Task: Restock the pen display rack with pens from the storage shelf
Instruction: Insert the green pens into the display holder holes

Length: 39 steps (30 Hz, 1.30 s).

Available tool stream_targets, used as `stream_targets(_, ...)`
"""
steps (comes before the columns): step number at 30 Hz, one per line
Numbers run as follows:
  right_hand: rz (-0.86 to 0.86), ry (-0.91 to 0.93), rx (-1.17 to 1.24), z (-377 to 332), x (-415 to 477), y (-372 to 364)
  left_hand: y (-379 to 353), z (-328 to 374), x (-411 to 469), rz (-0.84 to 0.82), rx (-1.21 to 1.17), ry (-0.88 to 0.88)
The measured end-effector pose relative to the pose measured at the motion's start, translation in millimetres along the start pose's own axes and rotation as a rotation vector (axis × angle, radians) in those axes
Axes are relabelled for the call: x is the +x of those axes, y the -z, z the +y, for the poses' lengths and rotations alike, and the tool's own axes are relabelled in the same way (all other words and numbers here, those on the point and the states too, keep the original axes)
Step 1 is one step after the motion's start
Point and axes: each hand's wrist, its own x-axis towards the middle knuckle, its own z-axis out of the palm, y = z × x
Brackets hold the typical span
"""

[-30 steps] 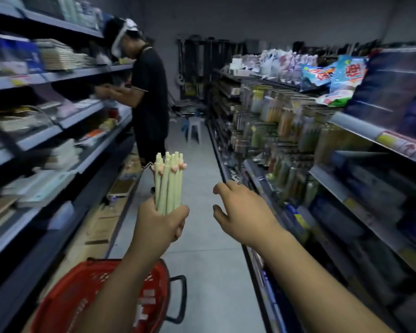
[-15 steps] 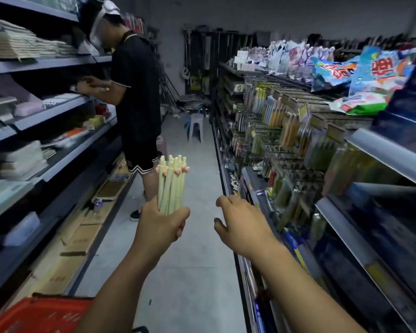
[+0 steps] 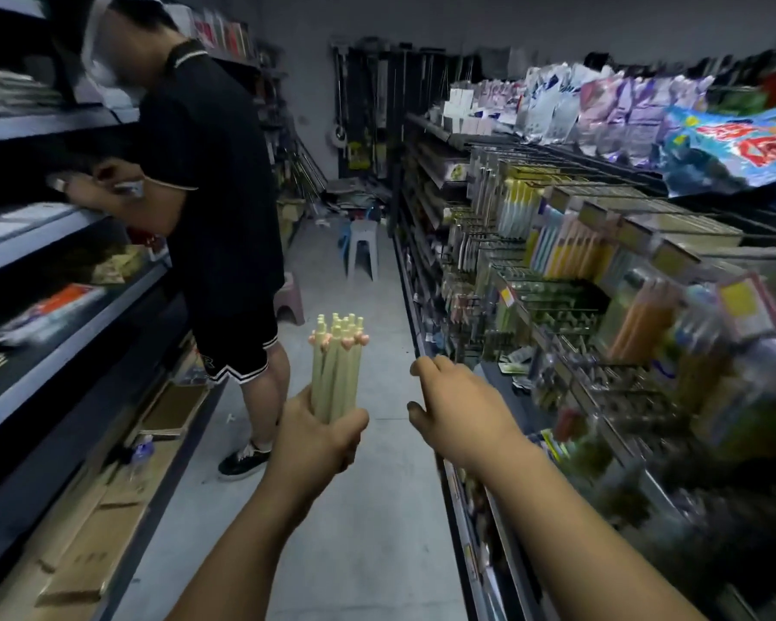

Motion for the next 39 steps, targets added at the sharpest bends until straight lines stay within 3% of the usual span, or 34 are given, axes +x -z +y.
stream_targets(10,0.005,0.025,0.056,104.8,230.6,-50.2,-67.0,-28.3,239.1,0.053,-0.018,0.036)
stream_targets(18,-0.016,0.141,0.125,167.6,445.1,-75.9,-102.9,-34.1,442.4,0.192,-0.027,0.090)
stream_targets(30,-0.060,0.159,0.108,206.8,774.1,-148.6,-83.4,-93.2,777.9,0.230,-0.088,0.115)
stream_targets(39,-0.089,0.118,0.153,246.6,1016.2,-169.8,-84.1,-96.6,1037.7,0.208,-0.118,0.110)
